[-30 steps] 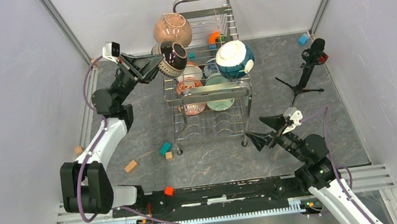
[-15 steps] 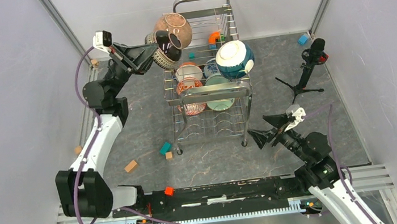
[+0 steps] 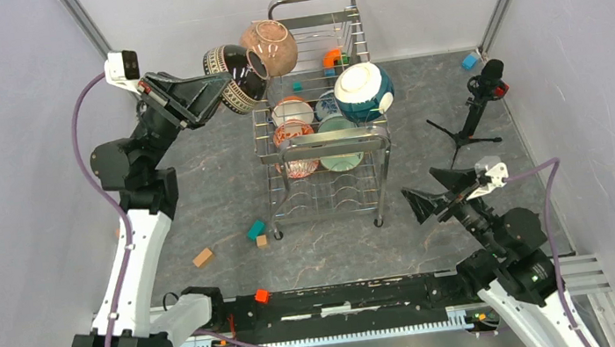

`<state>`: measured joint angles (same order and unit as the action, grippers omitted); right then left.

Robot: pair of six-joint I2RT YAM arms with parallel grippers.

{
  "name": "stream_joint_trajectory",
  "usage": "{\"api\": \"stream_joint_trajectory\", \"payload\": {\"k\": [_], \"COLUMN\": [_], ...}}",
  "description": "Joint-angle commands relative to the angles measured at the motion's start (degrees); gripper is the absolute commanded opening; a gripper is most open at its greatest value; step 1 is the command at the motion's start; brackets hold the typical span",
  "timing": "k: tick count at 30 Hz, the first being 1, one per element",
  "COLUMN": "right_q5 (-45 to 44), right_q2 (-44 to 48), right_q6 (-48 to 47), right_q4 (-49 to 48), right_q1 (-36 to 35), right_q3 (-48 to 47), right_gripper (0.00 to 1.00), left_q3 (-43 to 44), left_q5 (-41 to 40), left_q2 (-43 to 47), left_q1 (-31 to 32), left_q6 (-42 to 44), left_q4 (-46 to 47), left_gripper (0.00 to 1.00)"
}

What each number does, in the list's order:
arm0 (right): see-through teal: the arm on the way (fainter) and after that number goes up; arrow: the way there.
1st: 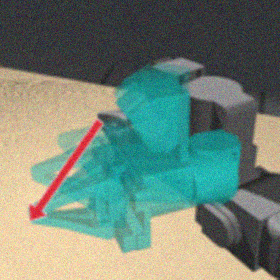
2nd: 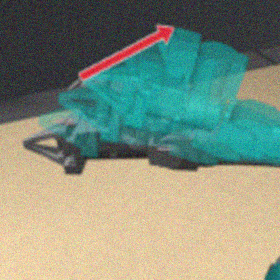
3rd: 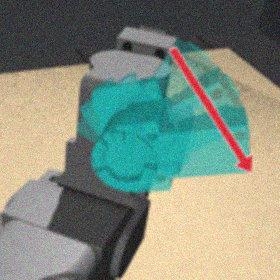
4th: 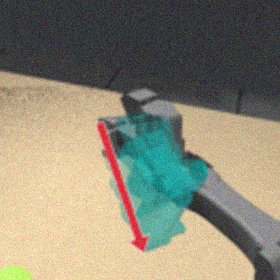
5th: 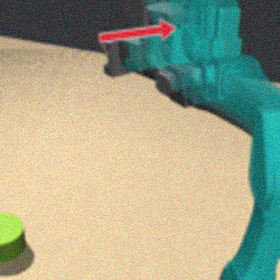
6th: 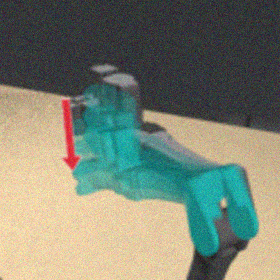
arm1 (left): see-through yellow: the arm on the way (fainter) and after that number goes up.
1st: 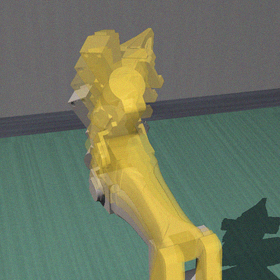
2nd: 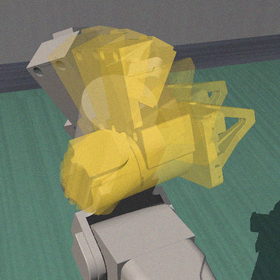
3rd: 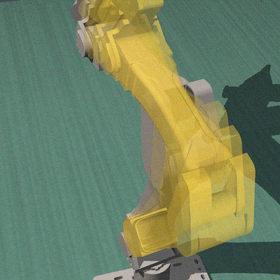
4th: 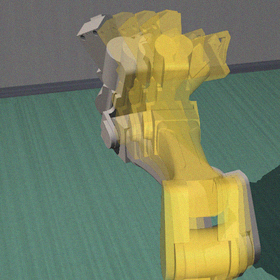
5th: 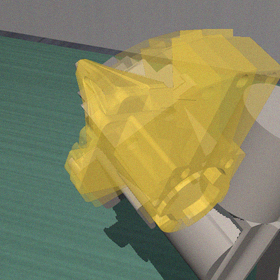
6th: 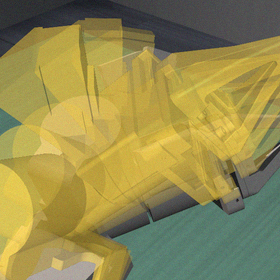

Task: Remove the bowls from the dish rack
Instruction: Place the bowl at the center of the board.

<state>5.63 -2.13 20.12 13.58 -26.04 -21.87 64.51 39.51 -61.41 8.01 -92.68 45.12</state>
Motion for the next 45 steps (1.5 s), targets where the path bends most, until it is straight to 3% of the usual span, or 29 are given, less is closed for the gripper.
{"api": "stream_joint_trajectory", "payload": {"k": [1, 5, 10, 18, 29, 37, 45], "right_q5": [-1.1, -0.8, 2.0, 2.8, 4.9, 12.7, 18.9], "right_q2": [-0.2, -4.2, -8.7, -11.3, -11.8, -9.1, -10.9], "right_q6": [-1.7, -3.7, -4.5, -3.3, -5.2, -5.0, 0.1], "right_q4": [2.3, 4.5, 4.4, 3.0, 4.9, 4.8, -6.0], "right_q1": [-0.2, -0.2, -0.6, -0.8, -0.8, -0.8, -0.7], "right_q3": [-7.2, -13.0, -18.6, -20.1, -16.0, -8.9, 1.4], "right_gripper": [0.98, 0.98, 0.98, 0.98, 0.98, 0.97, 0.94], "left_q3": [4.9, 6.5, 8.5, 12.7, 8.0, -0.2, -6.6], "left_q5": [-1.5, -5.0, -11.1, -24.0, -43.4, -45.7, -44.2], "left_q2": [6.0, 13.5, 21.3, 24.9, 26.7, 26.6, 27.8], "left_q1": [-0.1, 0.5, 2.9, 7.7, 8.3, 8.3, 8.3], "left_q6": [14.6, 33.4, 51.1, 67.2, 71.2, 70.6, 69.0], "left_q4": [-14.4, -34.9, -53.4, -75.5, -88.7, -92.1, -91.4], "left_gripper": [0.02, 0.02, 0.02, 0.02, 0.02, 0.02, 0.02]}}
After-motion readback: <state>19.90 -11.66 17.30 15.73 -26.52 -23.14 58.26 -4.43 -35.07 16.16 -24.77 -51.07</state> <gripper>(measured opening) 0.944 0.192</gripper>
